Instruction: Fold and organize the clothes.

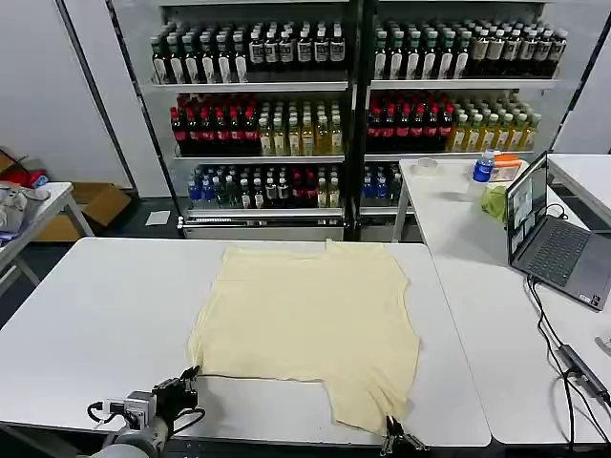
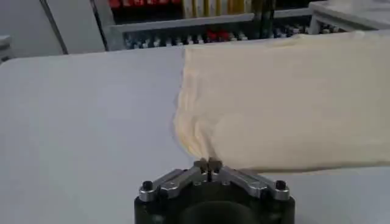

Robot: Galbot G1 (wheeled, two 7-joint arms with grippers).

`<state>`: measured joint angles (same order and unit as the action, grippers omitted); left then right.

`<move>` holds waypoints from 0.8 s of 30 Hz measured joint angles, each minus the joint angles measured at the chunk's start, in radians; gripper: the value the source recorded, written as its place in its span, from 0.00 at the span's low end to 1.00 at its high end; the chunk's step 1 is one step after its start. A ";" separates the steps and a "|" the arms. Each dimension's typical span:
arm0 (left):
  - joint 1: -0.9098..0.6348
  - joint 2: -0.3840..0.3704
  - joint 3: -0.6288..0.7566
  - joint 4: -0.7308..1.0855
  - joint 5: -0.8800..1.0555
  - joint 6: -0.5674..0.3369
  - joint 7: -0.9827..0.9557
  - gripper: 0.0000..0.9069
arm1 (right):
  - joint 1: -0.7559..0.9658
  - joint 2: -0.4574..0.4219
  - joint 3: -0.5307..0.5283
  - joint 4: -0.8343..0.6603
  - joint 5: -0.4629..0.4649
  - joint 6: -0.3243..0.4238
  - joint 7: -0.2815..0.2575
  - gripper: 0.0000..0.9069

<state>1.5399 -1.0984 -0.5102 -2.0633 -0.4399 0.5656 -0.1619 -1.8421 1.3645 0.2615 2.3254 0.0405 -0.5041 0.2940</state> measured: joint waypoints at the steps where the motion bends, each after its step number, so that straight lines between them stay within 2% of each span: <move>1: 0.004 0.000 -0.003 -0.005 0.001 -0.001 0.000 0.01 | -0.006 -0.002 0.003 0.009 -0.003 0.005 -0.002 0.00; 24: 0.194 -0.032 -0.139 -0.283 -0.011 -0.023 0.007 0.01 | -0.140 -0.067 0.108 0.231 0.019 0.076 -0.049 0.00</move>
<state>1.7336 -1.1307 -0.6495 -2.3459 -0.4506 0.5426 -0.1548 -1.9822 1.2977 0.3697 2.5563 0.0594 -0.4278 0.2445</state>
